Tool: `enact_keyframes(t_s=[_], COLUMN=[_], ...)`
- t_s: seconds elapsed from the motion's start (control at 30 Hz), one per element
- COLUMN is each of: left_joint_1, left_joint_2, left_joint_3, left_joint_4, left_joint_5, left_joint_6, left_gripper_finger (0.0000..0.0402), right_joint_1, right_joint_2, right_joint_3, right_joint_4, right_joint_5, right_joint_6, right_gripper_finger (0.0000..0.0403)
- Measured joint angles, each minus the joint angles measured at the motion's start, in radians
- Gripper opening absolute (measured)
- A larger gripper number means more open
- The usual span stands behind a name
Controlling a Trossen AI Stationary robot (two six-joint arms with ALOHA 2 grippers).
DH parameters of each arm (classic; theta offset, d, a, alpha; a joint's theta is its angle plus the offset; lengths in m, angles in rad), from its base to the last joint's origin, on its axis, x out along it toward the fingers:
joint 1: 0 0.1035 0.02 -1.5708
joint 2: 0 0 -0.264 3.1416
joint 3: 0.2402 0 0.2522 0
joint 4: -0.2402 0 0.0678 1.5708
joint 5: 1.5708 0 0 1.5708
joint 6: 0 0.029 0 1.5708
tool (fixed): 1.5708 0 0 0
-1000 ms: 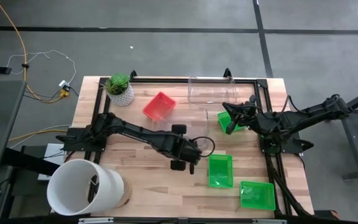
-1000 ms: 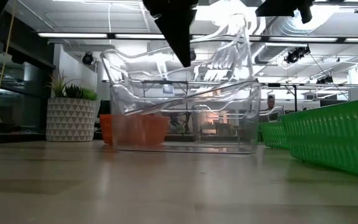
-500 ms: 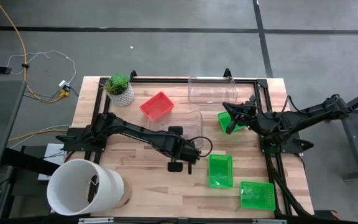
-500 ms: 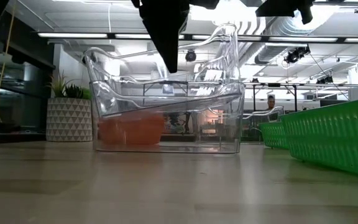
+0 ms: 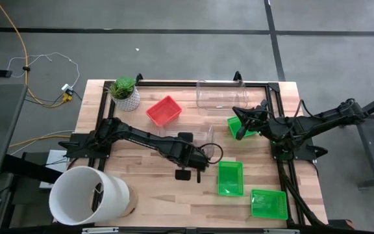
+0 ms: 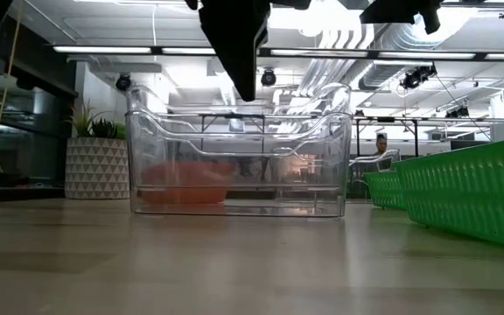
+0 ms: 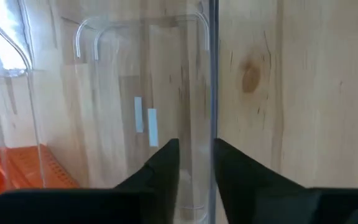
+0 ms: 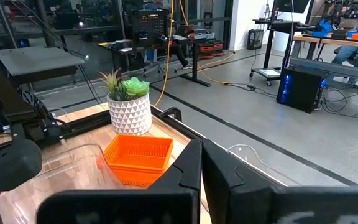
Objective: Stack baskets by color
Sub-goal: Stack the bottom left transparent bin on the bottom right transparent bin, then stack the top transparent bin on the bottom transparent bins
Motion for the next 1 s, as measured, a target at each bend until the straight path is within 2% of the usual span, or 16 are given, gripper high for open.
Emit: enact_keyframes(t_s=[0.23,0.47,0.57,0.7,0.8,0.87,1.0], left_joint_1=[0.001,0.007,0.009,0.008,0.003,-0.011,-0.053], left_joint_2=[-0.009,-0.053,-0.127,-0.300,-0.459,-0.570,-0.797], left_joint_3=[0.006,0.136,0.168,0.156,0.085,-0.005,-0.301], left_joint_4=[-0.006,-0.135,-0.132,-0.069,0.057,0.201,0.503], left_joint_5=[0.017,-0.005,-0.007,-0.059,-0.099,-0.118,-0.125], left_joint_6=[0.071,0.100,0.109,0.110,0.100,0.110,0.166], left_gripper_finger=[0.0152,0.0172,0.0172,0.0172,0.0172,0.0172,0.0172], right_joint_1=[0.000,0.000,0.000,0.000,0.000,0.000,0.000], right_joint_2=[0.000,0.001,0.001,0.001,0.001,0.001,0.001], right_joint_3=[0.000,0.000,-0.001,-0.001,-0.002,-0.002,-0.002], right_joint_4=[0.000,-0.005,-0.011,-0.051,-0.084,-0.103,-0.113], right_joint_5=[-0.011,-0.042,-0.043,-0.046,-0.052,-0.060,-0.101], right_joint_6=[0.000,0.000,0.008,0.026,0.027,0.028,0.029], right_gripper_finger=[0.0000,0.0000,0.0000,0.0000,0.0000,0.0000,0.0000])
